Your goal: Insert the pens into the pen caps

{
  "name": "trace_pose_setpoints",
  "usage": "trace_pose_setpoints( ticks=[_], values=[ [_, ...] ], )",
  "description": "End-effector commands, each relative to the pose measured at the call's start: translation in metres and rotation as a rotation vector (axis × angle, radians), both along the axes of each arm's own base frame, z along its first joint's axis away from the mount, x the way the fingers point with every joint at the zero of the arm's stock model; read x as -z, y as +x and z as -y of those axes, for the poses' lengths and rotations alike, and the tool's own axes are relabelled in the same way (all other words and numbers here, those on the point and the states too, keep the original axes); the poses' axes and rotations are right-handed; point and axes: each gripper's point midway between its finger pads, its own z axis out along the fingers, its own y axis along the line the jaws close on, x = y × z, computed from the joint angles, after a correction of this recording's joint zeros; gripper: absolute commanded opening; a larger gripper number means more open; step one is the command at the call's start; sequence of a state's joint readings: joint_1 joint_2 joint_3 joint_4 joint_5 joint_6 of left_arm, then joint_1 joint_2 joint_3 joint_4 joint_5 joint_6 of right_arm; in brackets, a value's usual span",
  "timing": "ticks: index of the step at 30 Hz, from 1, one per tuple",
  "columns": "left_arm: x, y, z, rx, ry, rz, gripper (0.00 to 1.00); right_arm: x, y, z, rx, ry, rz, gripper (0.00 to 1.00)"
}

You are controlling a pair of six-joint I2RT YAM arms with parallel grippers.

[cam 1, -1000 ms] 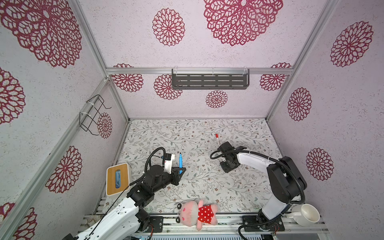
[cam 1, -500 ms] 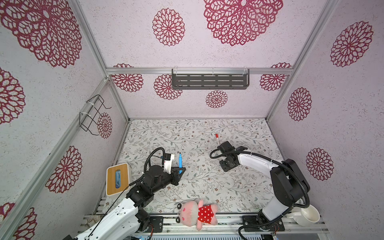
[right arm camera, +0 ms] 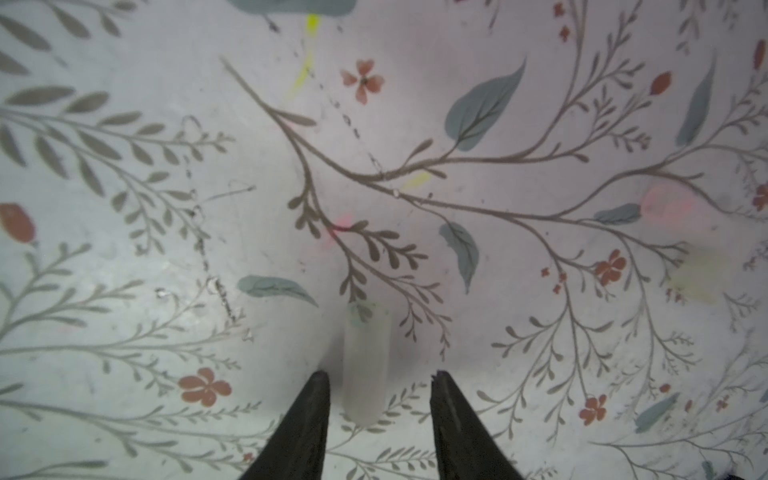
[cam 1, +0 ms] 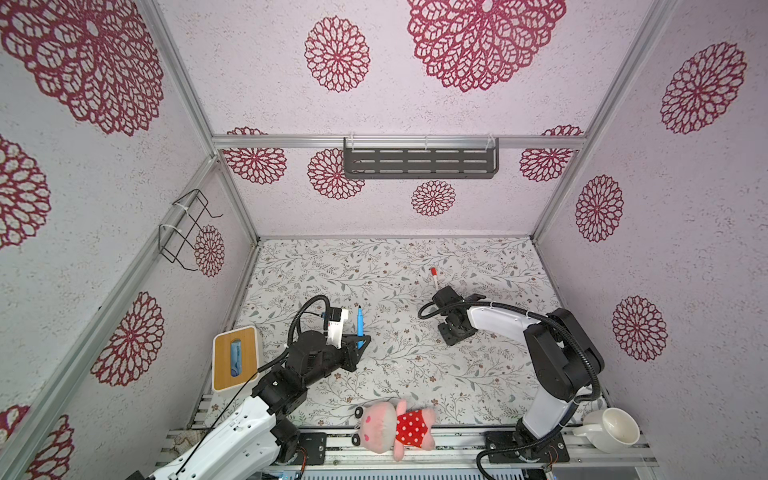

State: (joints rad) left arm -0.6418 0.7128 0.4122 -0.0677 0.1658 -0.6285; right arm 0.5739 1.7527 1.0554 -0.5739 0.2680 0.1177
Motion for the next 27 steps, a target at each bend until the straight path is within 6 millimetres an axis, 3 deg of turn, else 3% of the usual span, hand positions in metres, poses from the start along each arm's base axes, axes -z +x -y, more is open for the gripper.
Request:
trace_pose_setpoints(
  ticks=[1,15,27],
  values=[
    [-0.005,0.004,-0.004,-0.019,0.002,0.024,0.0,0.001,0.003,0.012,0.039,-0.057,0.003,0.43],
    [-0.006,0.006,-0.005,-0.023,0.0,0.024,0.0,-0.009,0.021,0.035,0.12,-0.083,0.039,0.43],
    [-0.006,0.005,-0.007,-0.028,0.0,0.024,0.0,-0.014,0.033,0.036,0.15,-0.065,0.053,0.43]
  ],
)
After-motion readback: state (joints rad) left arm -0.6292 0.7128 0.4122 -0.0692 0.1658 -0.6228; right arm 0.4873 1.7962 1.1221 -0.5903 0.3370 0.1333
